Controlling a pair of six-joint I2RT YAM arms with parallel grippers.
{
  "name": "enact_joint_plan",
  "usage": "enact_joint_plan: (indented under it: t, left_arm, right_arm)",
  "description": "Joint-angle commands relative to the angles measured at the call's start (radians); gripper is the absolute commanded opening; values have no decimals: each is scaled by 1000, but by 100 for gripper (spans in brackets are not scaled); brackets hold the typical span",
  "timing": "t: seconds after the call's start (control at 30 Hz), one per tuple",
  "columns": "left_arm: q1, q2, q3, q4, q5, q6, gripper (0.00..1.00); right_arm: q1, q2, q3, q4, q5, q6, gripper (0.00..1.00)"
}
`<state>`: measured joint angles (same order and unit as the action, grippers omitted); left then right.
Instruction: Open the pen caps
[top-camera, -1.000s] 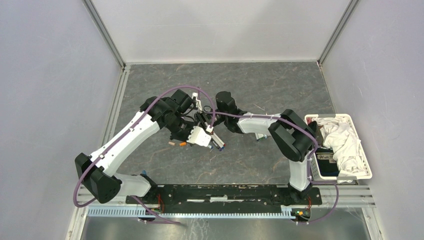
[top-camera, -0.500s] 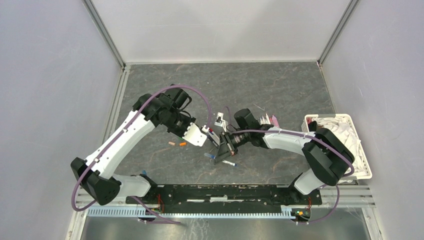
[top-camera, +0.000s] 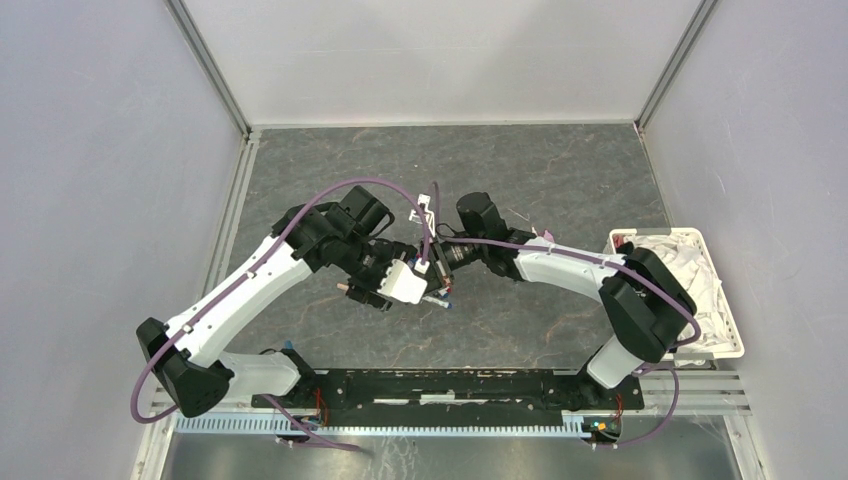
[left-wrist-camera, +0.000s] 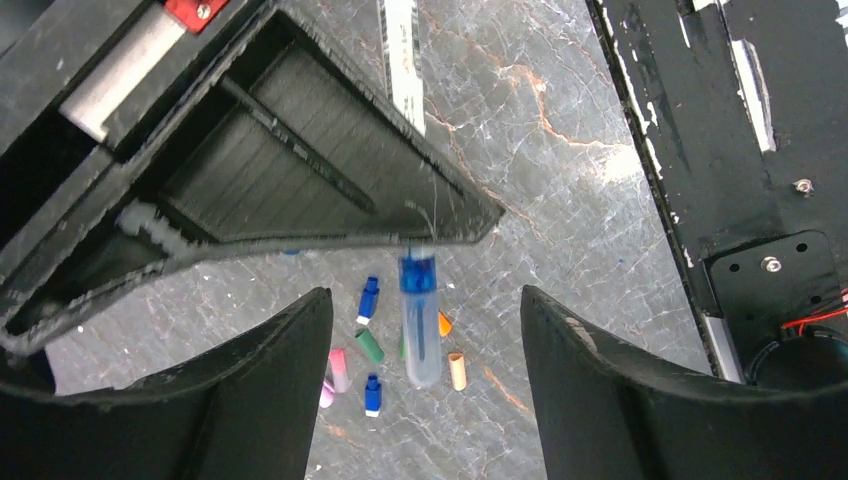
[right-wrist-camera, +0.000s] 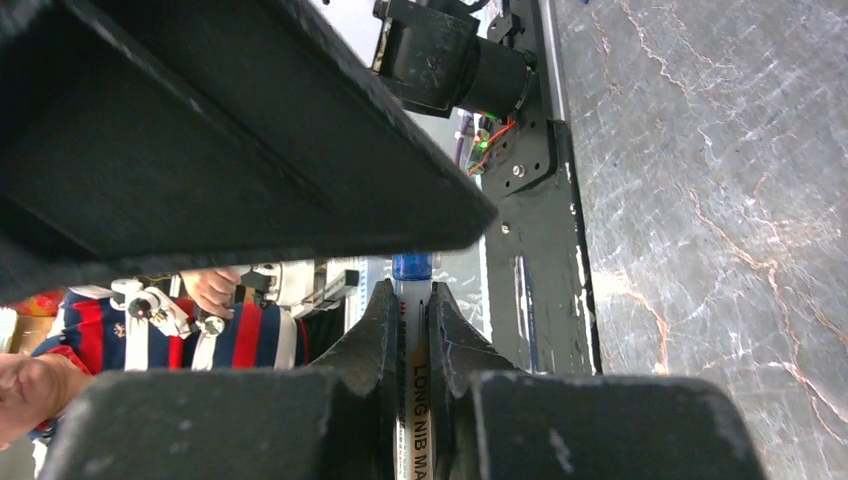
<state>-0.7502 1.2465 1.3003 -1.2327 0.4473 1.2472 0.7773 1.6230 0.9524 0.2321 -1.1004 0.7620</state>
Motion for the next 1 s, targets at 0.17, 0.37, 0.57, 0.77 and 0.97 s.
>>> enact_joint_plan:
  t: [0.17,0.37,0.57,0.77,0.97]
  left_arm:
    - [-26,-39,-59,93,-22,4,54]
    - [-26,-71,-88,135,-48,45,19]
    - [-29,-68,-67,134,-32,61,2]
    - [-48,-68,-52,115,-15,80,2]
    - [-74,-65,-33,116,-18,82,2]
  right_arm:
    - [29,56,74,242,-42,173,0]
    - [29,55,57,252,-49,172,0]
    - [44,78,68,321,-60,221,21]
    - [67,160,158,384,-78,280,36]
    - [73,235,206,513,-61,413,10]
